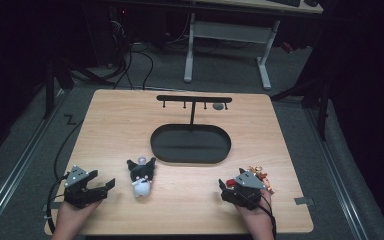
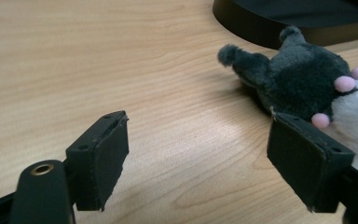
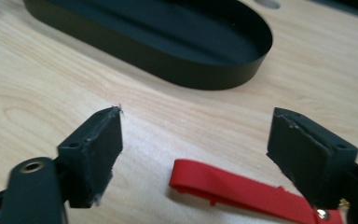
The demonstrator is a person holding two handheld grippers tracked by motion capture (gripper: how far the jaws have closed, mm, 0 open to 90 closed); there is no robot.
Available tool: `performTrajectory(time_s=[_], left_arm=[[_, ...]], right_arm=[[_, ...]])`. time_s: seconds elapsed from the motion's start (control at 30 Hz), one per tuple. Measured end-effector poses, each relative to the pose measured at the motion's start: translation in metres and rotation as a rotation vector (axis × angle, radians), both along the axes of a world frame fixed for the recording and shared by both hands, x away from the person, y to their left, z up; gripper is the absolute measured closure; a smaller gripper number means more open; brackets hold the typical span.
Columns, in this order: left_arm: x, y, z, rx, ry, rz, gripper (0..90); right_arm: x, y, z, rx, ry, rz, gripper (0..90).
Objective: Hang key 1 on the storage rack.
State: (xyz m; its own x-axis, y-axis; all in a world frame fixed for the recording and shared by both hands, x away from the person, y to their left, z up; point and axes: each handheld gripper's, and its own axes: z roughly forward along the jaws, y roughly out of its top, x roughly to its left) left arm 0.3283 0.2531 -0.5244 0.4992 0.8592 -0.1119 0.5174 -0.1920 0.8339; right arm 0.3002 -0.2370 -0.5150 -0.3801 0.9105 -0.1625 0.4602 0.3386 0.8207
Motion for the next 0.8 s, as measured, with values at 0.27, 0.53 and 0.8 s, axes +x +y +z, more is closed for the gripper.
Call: performTrajectory(time_s=[0.27, 0.53, 0.8], left_arm=[[0.000, -0.013, -0.002, 0.077, -0.032, -0.017, 19.1], [0.000, -0.016, -0.003, 0.098, -0.028, -0.034, 19.4], [-0.005, -0.018, -0.003, 0.118, -0.043, -0.050, 18.7]], right_arm=[[-0.003, -0.002, -0.008, 0.015, 0.024, 0.043, 14.6], [-0.004, -0.006, -0.006, 0.054, 0.017, 0.033, 13.9], [-0.003, -0.003, -0.005, 0.093, 0.035, 0.041, 13.0]])
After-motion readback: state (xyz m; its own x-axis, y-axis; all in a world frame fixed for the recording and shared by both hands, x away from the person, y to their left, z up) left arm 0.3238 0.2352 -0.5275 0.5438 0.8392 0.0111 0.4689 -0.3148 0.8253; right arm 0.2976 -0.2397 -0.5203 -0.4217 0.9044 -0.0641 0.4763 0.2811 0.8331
